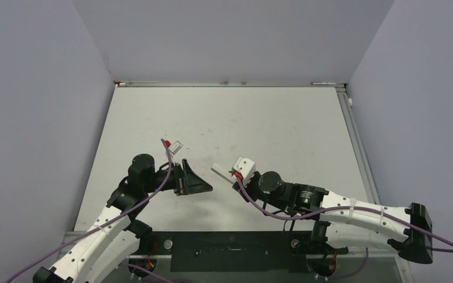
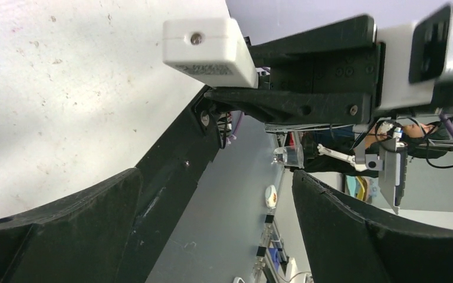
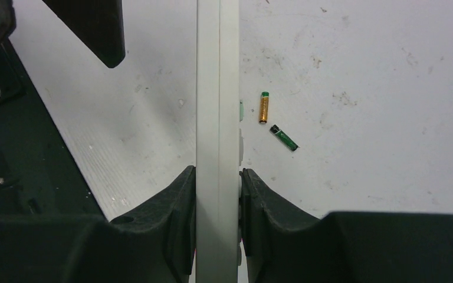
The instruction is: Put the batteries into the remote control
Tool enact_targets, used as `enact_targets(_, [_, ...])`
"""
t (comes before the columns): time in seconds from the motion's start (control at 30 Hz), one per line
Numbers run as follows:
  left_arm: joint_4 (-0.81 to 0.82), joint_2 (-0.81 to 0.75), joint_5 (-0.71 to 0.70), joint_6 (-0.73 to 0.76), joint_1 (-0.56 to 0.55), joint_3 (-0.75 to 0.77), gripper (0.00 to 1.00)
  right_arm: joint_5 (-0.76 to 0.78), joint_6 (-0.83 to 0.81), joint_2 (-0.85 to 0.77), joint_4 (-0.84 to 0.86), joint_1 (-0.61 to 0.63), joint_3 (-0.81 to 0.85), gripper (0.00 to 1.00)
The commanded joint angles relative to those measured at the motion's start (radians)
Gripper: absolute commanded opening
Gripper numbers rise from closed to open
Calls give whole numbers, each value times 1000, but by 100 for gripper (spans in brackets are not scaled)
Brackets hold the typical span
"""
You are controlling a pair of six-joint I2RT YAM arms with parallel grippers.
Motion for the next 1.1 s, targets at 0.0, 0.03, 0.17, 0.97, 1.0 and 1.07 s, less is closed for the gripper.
enact_targets(0.0, [50,-13,-24,68,7,46,96,-294,133,-42,59,-119,38,9])
enact_targets(0.03, [49,-13,-26,74,6,46,96,-339,150,-42,61,-146,37,9])
enact_targets(0.17, [49,-8,-29,97,6,46,96,-552,228,-39,90,-273,24,9])
enact_targets(0.97, [249,86,140,10,8,35,95,-1225,660,152,538,-473,-79,9])
enact_targets(1.0, [257,88,148,3,8,35,92,-1232,674,159,557,-472,-82,9])
enact_targets(1.07, [267,87,160,-4,8,35,88,-1250,702,169,594,-473,-86,9])
